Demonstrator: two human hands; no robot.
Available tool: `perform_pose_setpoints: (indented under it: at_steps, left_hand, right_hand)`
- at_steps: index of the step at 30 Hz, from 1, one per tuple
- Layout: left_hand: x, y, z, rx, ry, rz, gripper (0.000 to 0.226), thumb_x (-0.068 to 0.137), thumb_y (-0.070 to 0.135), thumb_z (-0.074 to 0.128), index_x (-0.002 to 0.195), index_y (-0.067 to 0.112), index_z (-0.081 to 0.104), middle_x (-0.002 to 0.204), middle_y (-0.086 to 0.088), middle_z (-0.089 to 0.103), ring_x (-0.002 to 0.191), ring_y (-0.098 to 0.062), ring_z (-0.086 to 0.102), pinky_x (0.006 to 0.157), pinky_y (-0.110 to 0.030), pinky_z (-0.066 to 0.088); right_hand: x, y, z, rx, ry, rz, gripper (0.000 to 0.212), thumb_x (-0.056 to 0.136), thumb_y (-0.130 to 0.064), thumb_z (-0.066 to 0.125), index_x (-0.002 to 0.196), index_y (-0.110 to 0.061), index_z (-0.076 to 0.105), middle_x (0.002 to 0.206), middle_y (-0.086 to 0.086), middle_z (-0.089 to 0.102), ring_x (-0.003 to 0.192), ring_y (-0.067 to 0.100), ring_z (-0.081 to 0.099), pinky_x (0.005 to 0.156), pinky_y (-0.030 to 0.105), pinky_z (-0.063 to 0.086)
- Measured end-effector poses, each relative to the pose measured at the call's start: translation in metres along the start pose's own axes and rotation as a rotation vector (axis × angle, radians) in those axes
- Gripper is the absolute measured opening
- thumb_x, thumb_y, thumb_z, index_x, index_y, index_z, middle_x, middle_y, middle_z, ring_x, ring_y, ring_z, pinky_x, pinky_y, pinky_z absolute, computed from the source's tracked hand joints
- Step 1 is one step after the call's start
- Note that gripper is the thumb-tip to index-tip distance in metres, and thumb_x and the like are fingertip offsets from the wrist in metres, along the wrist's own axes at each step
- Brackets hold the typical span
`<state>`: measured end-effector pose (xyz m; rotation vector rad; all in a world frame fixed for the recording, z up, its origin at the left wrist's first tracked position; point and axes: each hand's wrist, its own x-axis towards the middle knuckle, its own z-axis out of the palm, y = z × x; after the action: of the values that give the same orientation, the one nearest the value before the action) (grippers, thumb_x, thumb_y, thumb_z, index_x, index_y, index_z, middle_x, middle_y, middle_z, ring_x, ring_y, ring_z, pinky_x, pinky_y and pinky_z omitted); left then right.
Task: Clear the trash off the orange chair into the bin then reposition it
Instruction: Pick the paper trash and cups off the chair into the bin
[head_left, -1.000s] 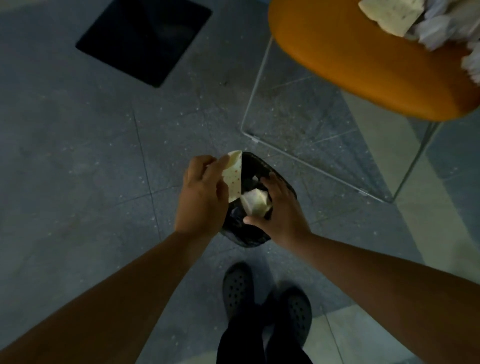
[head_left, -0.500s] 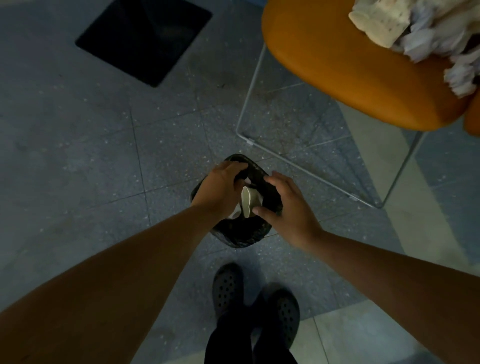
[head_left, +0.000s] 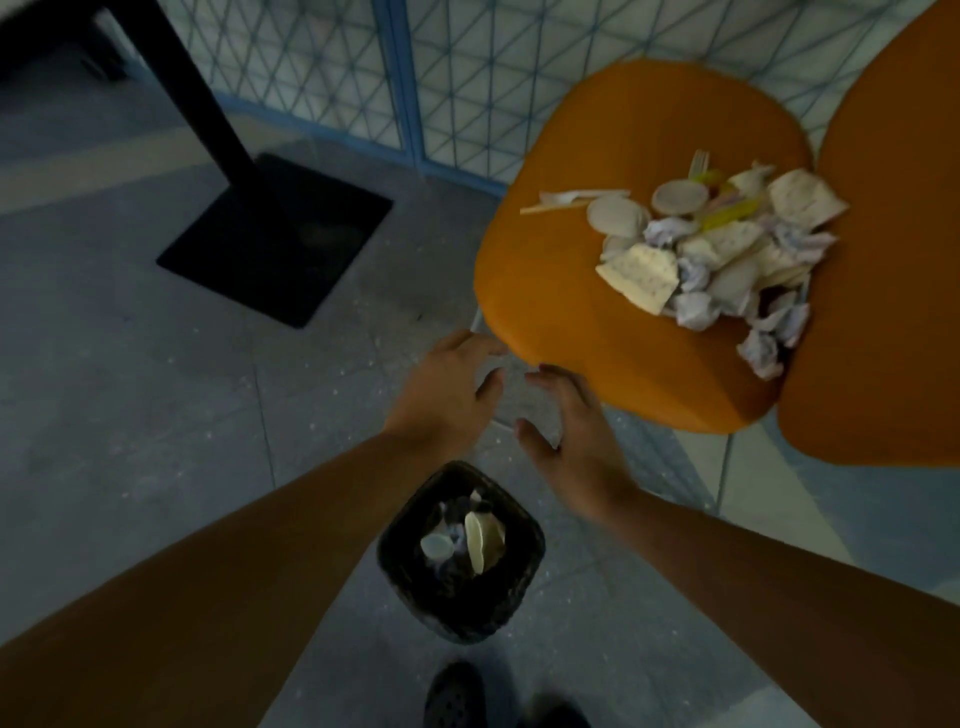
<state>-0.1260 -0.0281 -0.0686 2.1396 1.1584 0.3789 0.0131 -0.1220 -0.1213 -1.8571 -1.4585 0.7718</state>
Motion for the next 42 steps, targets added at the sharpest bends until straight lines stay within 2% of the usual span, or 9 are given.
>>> perform_pose_setpoints:
  at_steps: [5,9,16,19,23,26,31,36,42]
  left_hand:
    - [0.058,0.020,-0.029,0.080,-0.031,0.087,0.033,0.098,0.026,0.050,0.131,0.020,0.051,0.138,-0.004,0.050,0.116,-0.024,0.055,0.092,-0.035,0.047]
    - [0.114,0.029,-0.027,0.091,0.015,0.117,0.031,0.096,0.024,0.054,0.126,0.020,0.055,0.134,-0.003,0.053,0.116,-0.023,0.055,0.087,-0.027,0.044]
    - [0.226,0.029,0.014,0.104,-0.016,0.108,0.040,0.095,0.015,0.054,0.134,0.018,0.049,0.140,-0.004,0.047,0.122,-0.025,0.051,0.099,-0.039,0.046]
    - [0.272,0.027,0.035,0.162,-0.064,0.026,0.051,0.093,0.009,0.053,0.143,0.018,0.040,0.148,-0.005,0.041,0.134,-0.025,0.041,0.110,-0.039,0.037]
    - [0.324,0.016,0.058,0.374,-0.239,-0.081,0.063,0.096,0.022,0.052,0.151,0.020,0.021,0.158,-0.001,0.023,0.146,-0.024,0.018,0.118,-0.041,0.023]
    - [0.339,0.013,0.067,0.539,-0.342,-0.148,0.062,0.096,0.028,0.053,0.150,0.020,0.023,0.155,-0.004,0.025,0.140,-0.031,0.024,0.113,-0.044,0.031]
    - [0.349,0.018,0.065,0.529,-0.285,-0.123,0.035,0.095,0.025,0.053,0.129,0.020,0.052,0.124,-0.006,0.049,0.113,-0.025,0.047,0.092,-0.039,0.047]
    - [0.360,0.026,0.067,0.538,-0.341,-0.160,0.041,0.090,0.030,0.060,0.127,0.016,0.047,0.124,-0.007,0.048,0.114,-0.025,0.047,0.086,-0.035,0.045]
    - [0.370,0.027,0.076,0.582,-0.366,-0.172,0.048,0.089,0.037,0.061,0.128,0.013,0.046,0.126,-0.009,0.046,0.113,-0.025,0.046,0.082,-0.032,0.044]
  right_hand:
    - [0.050,-0.012,-0.041,-0.037,0.089,-0.020,0.046,0.097,-0.032,0.054,0.139,-0.028,0.038,0.153,-0.006,0.026,0.140,0.019,0.028,0.104,0.043,0.041]
    - [0.093,0.000,-0.069,-0.065,0.158,-0.032,0.046,0.096,-0.028,0.057,0.139,-0.024,0.041,0.153,-0.001,0.029,0.141,0.019,0.026,0.111,0.039,0.034]
    - [0.203,0.058,-0.132,-0.068,0.308,-0.065,0.039,0.086,-0.020,0.063,0.123,-0.012,0.054,0.129,0.011,0.052,0.120,0.027,0.049,0.095,0.038,0.045]
    - [0.238,0.088,-0.161,-0.114,0.287,-0.019,0.038,0.086,-0.017,0.065,0.123,-0.013,0.054,0.126,0.012,0.052,0.115,0.030,0.049,0.090,0.042,0.047]
    - [0.273,0.124,-0.185,-0.149,0.195,0.053,0.039,0.091,-0.022,0.062,0.128,-0.014,0.051,0.134,0.012,0.048,0.121,0.031,0.043,0.094,0.044,0.043]
    - [0.291,0.137,-0.193,-0.154,0.154,0.069,0.040,0.090,-0.025,0.064,0.128,-0.016,0.052,0.135,0.010,0.048,0.123,0.031,0.045,0.096,0.045,0.042]
    - [0.313,0.148,-0.202,-0.331,0.101,0.125,0.047,0.086,-0.029,0.068,0.129,-0.018,0.052,0.134,0.008,0.048,0.123,0.032,0.043,0.097,0.045,0.040]
    - [0.326,0.154,-0.208,-0.518,-0.022,0.193,0.065,0.078,-0.035,0.072,0.136,-0.021,0.045,0.141,0.005,0.043,0.131,0.030,0.034,0.105,0.041,0.027]
    - [0.330,0.165,-0.206,-0.611,-0.107,0.233,0.066,0.079,-0.032,0.068,0.139,-0.024,0.042,0.144,0.004,0.040,0.129,0.032,0.035,0.103,0.042,0.033]
